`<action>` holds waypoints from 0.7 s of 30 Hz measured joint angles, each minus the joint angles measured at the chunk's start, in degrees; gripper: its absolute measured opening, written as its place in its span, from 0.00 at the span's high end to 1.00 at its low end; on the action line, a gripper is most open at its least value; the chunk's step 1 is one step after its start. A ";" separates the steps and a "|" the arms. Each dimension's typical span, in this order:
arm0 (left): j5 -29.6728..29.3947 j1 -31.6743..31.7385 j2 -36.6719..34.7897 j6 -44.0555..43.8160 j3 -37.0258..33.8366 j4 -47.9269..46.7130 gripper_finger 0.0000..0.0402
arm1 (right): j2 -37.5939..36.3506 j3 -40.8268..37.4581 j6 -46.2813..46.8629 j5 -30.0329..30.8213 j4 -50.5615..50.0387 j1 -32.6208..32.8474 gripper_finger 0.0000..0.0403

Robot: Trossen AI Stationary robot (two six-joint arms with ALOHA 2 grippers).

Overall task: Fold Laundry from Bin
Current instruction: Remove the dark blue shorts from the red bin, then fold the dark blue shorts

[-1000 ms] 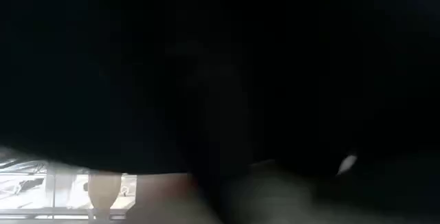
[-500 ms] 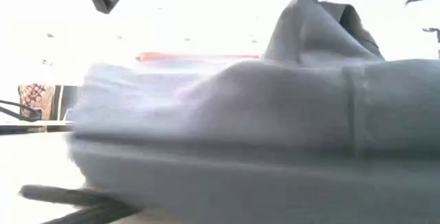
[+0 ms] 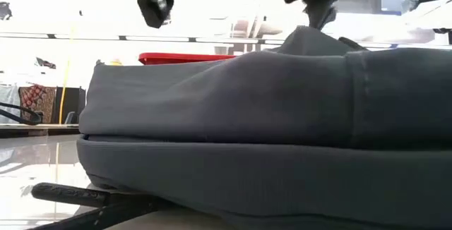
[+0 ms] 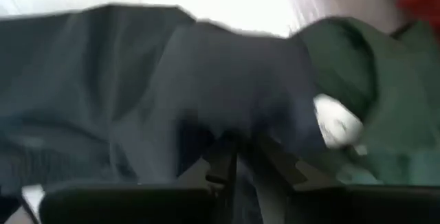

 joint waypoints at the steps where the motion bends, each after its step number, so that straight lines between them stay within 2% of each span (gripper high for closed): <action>1: 2.38 0.01 1.72 1.47 2.17 -1.45 0.73 | -1.56 0.01 -0.39 0.58 -1.01 -0.05 0.80; 5: 11.47 0.57 7.93 5.63 13.36 -13.06 0.73 | -8.49 -0.96 -0.49 0.57 -2.32 0.11 0.74; 8: 17.00 3.23 10.00 9.52 20.36 -22.89 0.73 | -13.63 -4.57 -0.46 0.44 -1.08 1.41 0.66; 12: 17.44 6.19 12.14 16.20 27.64 -32.48 0.73 | -20.95 -13.04 0.04 -2.24 4.32 5.71 0.53; 15: 19.64 6.56 14.81 16.17 32.76 -36.17 0.71 | -26.10 -20.23 3.11 -2.71 9.62 10.70 0.44; 21: 21.45 3.73 21.80 15.98 42.38 -43.67 0.65 | -31.95 -30.13 13.57 -2.81 23.65 23.52 0.39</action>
